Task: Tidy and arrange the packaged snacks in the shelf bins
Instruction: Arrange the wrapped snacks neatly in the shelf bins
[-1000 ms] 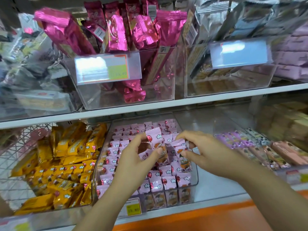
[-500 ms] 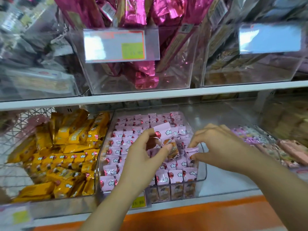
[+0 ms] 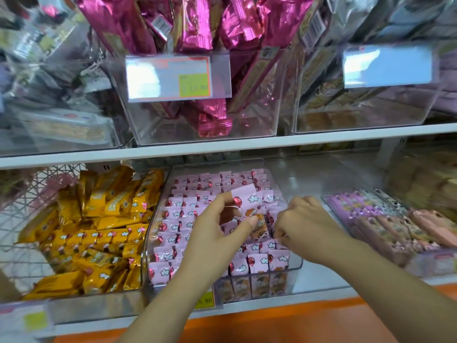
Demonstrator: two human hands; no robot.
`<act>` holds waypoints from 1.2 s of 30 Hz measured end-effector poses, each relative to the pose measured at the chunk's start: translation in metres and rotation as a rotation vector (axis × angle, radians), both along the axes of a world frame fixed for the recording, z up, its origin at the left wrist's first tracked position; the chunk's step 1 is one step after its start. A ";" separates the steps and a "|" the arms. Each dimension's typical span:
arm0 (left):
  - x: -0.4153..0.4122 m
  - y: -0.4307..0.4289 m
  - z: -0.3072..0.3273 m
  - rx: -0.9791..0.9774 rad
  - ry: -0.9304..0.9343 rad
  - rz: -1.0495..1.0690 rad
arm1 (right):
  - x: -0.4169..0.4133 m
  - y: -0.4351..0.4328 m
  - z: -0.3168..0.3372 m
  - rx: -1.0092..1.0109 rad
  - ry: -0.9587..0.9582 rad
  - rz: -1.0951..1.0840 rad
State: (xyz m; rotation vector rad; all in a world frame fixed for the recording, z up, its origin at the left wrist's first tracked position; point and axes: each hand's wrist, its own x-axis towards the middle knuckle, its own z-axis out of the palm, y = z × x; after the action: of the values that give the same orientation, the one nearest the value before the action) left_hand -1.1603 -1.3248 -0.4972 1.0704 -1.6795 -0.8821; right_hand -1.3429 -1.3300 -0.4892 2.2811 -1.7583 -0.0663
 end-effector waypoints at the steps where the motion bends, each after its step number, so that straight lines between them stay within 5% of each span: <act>1: -0.001 0.001 0.001 -0.004 -0.014 -0.002 | -0.001 0.002 -0.001 -0.007 -0.012 0.006; 4: -0.002 0.004 0.006 -0.019 -0.029 -0.003 | -0.010 0.013 0.009 -0.065 -0.213 0.039; 9: -0.015 0.009 0.020 -0.086 -0.008 -0.045 | -0.022 0.035 0.037 0.022 -1.108 0.203; 11: -0.026 0.011 0.025 -0.097 -0.015 -0.097 | -0.020 0.039 0.038 0.083 -1.218 0.253; 18: -0.035 0.005 0.021 -0.055 -0.117 -0.165 | -0.035 0.034 0.038 0.007 -1.178 0.278; 25: -0.023 -0.004 -0.009 -0.308 -0.860 -0.214 | -0.034 0.034 0.031 0.062 -1.146 0.264; 31: -0.012 -0.007 -0.016 -0.335 -0.815 -0.224 | -0.033 0.033 0.025 0.133 -1.022 0.246; 36: -0.008 -0.008 -0.024 -0.379 -0.789 -0.208 | -0.031 0.034 0.020 0.040 -0.632 0.196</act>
State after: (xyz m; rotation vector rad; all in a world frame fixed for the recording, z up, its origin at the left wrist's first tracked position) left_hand -1.1685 -1.3324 -0.5211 1.0494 -2.5200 -0.2201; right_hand -1.3741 -1.2957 -0.4693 2.6802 -1.7752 0.7358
